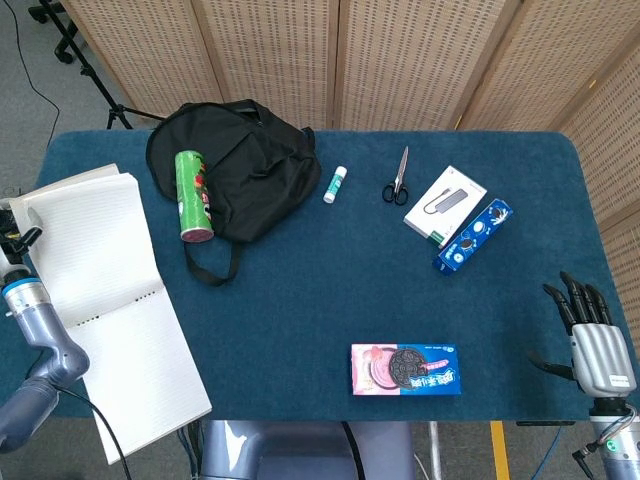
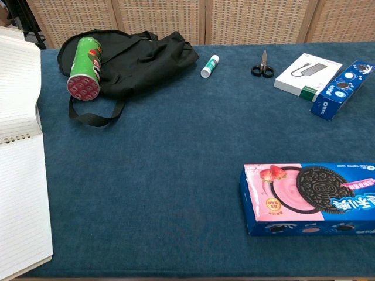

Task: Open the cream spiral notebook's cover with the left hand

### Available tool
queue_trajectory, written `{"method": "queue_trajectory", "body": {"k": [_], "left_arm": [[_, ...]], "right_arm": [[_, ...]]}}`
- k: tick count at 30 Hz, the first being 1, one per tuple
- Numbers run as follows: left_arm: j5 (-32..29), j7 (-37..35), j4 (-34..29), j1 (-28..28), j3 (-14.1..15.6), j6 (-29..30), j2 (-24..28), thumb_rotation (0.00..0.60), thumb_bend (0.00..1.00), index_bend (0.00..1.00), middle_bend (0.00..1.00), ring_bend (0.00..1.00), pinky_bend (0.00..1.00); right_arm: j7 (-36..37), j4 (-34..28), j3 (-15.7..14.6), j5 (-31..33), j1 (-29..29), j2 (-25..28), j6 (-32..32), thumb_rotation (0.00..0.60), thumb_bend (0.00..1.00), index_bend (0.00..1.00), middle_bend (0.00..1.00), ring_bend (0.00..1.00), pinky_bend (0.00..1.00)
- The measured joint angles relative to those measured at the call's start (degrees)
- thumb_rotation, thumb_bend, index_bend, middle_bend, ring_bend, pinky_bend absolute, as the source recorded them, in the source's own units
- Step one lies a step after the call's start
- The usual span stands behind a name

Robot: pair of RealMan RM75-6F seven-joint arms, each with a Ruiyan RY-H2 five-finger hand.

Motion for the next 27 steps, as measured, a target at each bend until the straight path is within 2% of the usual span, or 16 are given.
{"method": "queue_trajectory", "body": {"k": [5, 11, 15, 22, 27], "left_arm": [[3.46, -5.05, 2.55, 0.61, 1.30, 0.20, -0.37, 0.600, 0.14, 0.00, 0.00, 0.00, 0.00], [4.89, -7.42, 2.72, 2.32, 2.07, 0.83, -0.13, 0.600, 0.14, 0.00, 0.00, 0.00, 0.00], [8.41, -8.39, 0.47, 4.44, 4.54, 3.83, 1.07, 0.600, 0.12, 0.00, 0.00, 0.00, 0.00], [18.79, -4.63, -10.83, 8.44, 12.28, 8.91, 8.82, 0.600, 0.12, 0.00, 0.00, 0.00, 0.00], [23.89, 3.23, -24.13, 11.29, 17.48, 11.35, 17.88, 0.600, 0.12, 0.00, 0.00, 0.00, 0.00]], "right_arm": [[-0.37, -0.15, -0.16, -0.11, 0.04, -0.12, -0.11, 0.600, 0.00, 0.11, 0.00, 0.00, 0.00], [-0.31, -0.38, -0.27, -0.25, 0.02, 0.01, -0.10, 0.600, 0.00, 0.11, 0.00, 0.00, 0.00], [-0.44, -0.46, -0.29, -0.32, 0.03, 0.04, -0.06, 0.600, 0.00, 0.11, 0.00, 0.00, 0.00], [-0.48, -0.88, -0.45, -0.89, -0.18, 0.24, 0.56, 0.600, 0.00, 0.11, 0.00, 0.00, 0.00], [-0.66, -1.31, -0.53, -1.53, -0.46, 0.58, 1.45, 0.600, 0.00, 0.11, 0.00, 0.00, 0.00]]}}
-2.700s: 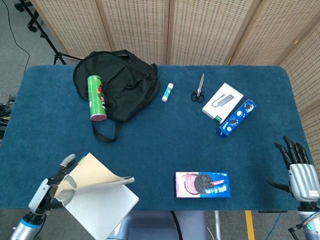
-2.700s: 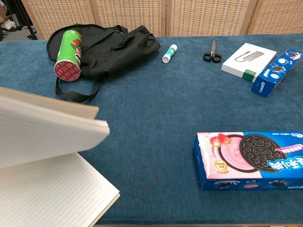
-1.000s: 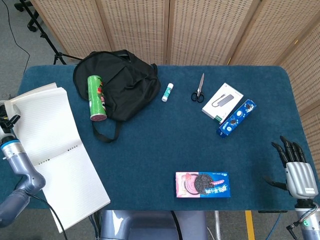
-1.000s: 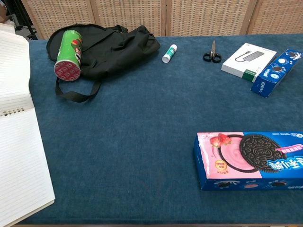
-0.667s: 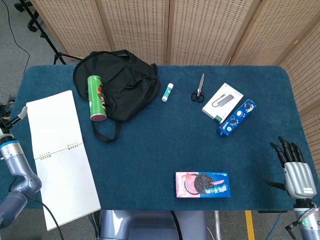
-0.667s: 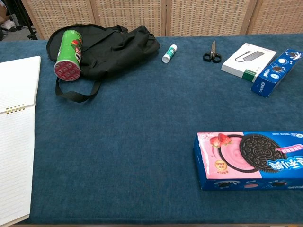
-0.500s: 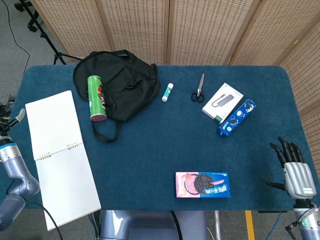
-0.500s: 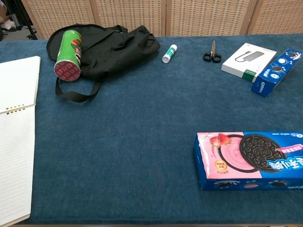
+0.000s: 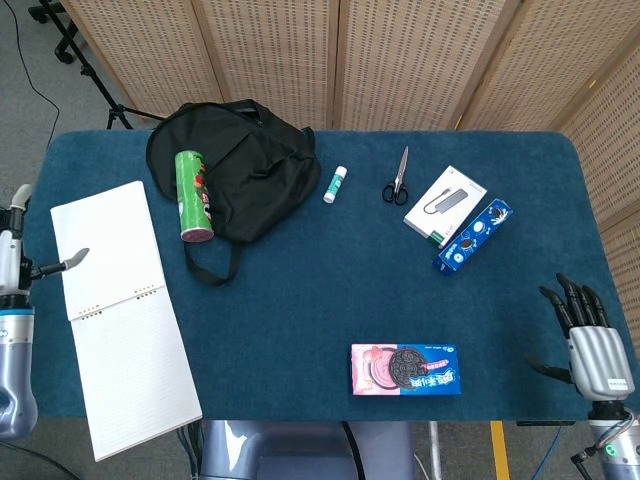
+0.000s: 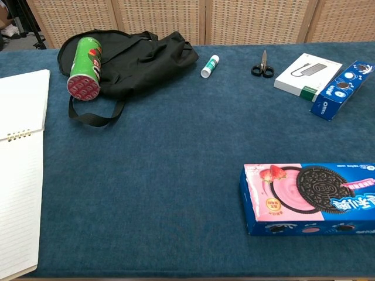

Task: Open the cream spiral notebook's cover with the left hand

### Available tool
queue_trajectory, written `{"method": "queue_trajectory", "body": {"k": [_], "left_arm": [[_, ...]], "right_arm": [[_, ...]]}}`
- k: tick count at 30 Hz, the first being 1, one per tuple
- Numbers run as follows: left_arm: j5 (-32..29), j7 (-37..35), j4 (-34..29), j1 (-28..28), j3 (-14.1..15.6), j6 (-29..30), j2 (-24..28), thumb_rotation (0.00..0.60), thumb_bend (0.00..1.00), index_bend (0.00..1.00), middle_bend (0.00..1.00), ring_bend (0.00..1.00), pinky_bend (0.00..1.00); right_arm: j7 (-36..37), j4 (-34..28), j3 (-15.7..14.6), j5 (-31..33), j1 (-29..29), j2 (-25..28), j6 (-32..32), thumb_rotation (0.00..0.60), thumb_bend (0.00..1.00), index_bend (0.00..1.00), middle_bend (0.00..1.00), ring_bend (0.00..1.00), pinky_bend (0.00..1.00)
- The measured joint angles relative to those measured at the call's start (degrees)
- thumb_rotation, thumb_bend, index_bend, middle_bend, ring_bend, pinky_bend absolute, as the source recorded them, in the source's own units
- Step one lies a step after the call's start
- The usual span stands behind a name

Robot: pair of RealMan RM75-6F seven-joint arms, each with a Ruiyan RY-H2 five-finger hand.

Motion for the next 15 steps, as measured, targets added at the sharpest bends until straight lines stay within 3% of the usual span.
{"method": "queue_trajectory", "body": {"k": [5, 15], "left_arm": [[4.53, 10.13, -13.26, 3.53, 5.41, 2.31, 8.86, 0.600, 0.12, 0.00, 0.00, 0.00, 0.00], [6.69, 33.50, -29.35, 9.27, 12.25, 4.82, 18.37, 0.600, 0.10, 0.00, 0.00, 0.00, 0.00]], "right_arm": [[-0.14, -0.46, 0.02, -0.24, -0.21, 0.19, 0.52, 0.600, 0.00, 0.11, 0.00, 0.00, 0.00], [-0.21, -0.96, -0.08, -0.72, -0.15, 0.31, 0.56, 0.600, 0.00, 0.11, 0.00, 0.00, 0.00]]}}
